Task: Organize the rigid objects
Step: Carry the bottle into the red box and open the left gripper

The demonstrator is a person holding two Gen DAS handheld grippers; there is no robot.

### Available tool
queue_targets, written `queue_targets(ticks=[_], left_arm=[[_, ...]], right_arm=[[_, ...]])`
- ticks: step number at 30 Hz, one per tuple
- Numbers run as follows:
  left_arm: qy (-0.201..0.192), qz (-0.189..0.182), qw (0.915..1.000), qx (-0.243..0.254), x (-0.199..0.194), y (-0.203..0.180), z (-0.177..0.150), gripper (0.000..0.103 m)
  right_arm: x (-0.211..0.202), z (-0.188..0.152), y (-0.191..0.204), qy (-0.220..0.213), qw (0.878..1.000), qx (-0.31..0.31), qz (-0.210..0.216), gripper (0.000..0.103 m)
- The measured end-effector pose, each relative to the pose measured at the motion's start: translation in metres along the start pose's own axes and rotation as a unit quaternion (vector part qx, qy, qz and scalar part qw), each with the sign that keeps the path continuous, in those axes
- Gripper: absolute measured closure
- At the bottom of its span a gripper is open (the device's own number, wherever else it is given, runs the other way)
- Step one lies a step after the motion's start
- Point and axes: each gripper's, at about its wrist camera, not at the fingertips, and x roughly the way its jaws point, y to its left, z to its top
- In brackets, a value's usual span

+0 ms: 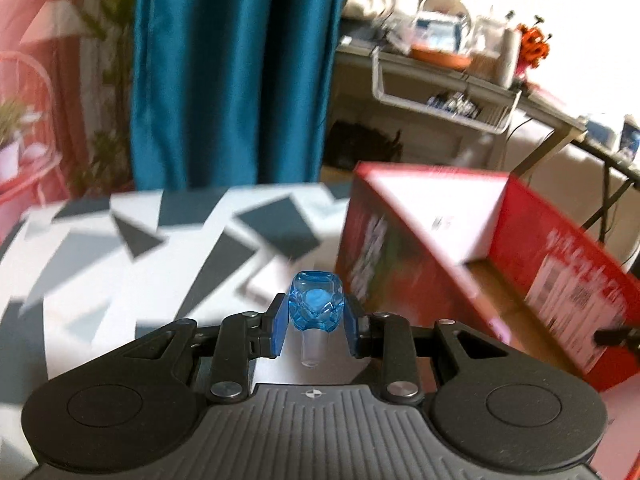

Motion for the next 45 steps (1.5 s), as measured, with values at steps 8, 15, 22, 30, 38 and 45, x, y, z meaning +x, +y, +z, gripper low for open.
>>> queue_targets(ticks=[8, 15, 22, 30, 38, 45], left_arm=[[-0.058, -0.017, 0.9964, 0.059, -0.006, -0.036, 0.031, 0.072], [-0.072, -0.044, 0.9899, 0.114, 0.006, -0.071, 0.036, 0.072], [-0.046, -0.069, 0.9866, 0.14, 0.03, -0.085, 0.033, 0.072], [-0.016, -0.094, 0.9878, 0.123, 0.047, -0.075, 0.029, 0.071], [-0.008, -0.105, 0.9873, 0.119, 0.047, -0.071, 0.027, 0.071], [-0.04, -0.095, 0.9909, 0.087, 0.036, -0.058, 0.034, 0.049]], right_arm=[[0.0, 0.0, 0.0, 0.0, 1.0, 0.0, 0.001, 0.075], [0.0, 0.0, 0.0, 0.0, 1.0, 0.0, 0.002, 0.076], [0.0, 0.0, 0.0, 0.0, 1.0, -0.001, 0.002, 0.075], [0.0, 0.0, -0.001, 0.0, 1.0, -0.001, 0.002, 0.075], [0.001, 0.0, 0.001, 0.002, 1.0, -0.001, 0.0, 0.076], [0.001, 0.0, 0.001, 0.002, 1.0, -0.001, 0.0, 0.076]])
